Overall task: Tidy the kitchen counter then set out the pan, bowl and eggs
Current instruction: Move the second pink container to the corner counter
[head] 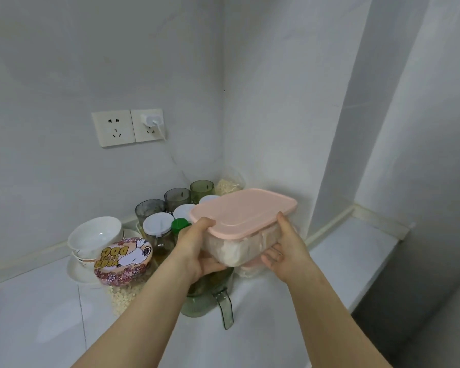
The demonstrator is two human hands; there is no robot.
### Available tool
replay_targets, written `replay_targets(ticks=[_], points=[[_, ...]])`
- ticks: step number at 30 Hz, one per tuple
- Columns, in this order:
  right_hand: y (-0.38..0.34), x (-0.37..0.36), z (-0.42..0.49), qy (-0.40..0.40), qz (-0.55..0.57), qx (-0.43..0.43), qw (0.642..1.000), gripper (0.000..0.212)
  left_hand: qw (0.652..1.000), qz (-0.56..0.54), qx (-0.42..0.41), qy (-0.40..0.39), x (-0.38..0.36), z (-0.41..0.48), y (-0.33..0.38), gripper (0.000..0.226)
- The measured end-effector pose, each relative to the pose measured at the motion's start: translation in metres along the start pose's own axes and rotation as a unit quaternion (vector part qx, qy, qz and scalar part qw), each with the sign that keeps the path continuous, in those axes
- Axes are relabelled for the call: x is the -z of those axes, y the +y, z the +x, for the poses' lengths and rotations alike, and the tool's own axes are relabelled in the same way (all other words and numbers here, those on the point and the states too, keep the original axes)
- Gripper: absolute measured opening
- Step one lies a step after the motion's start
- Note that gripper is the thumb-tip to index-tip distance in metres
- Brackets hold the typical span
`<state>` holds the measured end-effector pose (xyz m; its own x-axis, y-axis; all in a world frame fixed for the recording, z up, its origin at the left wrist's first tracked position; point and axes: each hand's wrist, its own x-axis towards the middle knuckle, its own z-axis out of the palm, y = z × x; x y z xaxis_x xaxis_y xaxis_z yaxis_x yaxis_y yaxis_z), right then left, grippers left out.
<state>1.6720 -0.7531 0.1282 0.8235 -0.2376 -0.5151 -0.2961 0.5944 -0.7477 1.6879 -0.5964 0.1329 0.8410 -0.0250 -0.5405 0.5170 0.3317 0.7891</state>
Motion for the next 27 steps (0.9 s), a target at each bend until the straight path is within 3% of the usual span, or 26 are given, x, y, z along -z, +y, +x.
replay_targets(ticks=[5, 10, 21, 27], points=[[0.013, 0.012, 0.033, 0.089, 0.054, 0.03, 0.994, 0.035, 0.999, 0.022, -0.02, 0.044, -0.017, 0.022, -0.001, 0.05], [0.012, 0.013, 0.042, 0.099, 0.092, 0.009, 0.991, 0.041, 0.998, 0.036, -0.008, 0.046, -0.02, 0.039, -0.002, 0.062], [0.01, 0.023, 0.052, 0.141, 0.091, 0.012, 0.986, 0.033, 0.998, 0.06, 0.001, 0.011, -0.04, 0.066, -0.005, 0.066], [0.012, 0.025, 0.054, 0.151, 0.088, 0.003, 0.985, 0.033, 0.997, 0.074, 0.026, 0.022, -0.048, 0.07, -0.001, 0.045]])
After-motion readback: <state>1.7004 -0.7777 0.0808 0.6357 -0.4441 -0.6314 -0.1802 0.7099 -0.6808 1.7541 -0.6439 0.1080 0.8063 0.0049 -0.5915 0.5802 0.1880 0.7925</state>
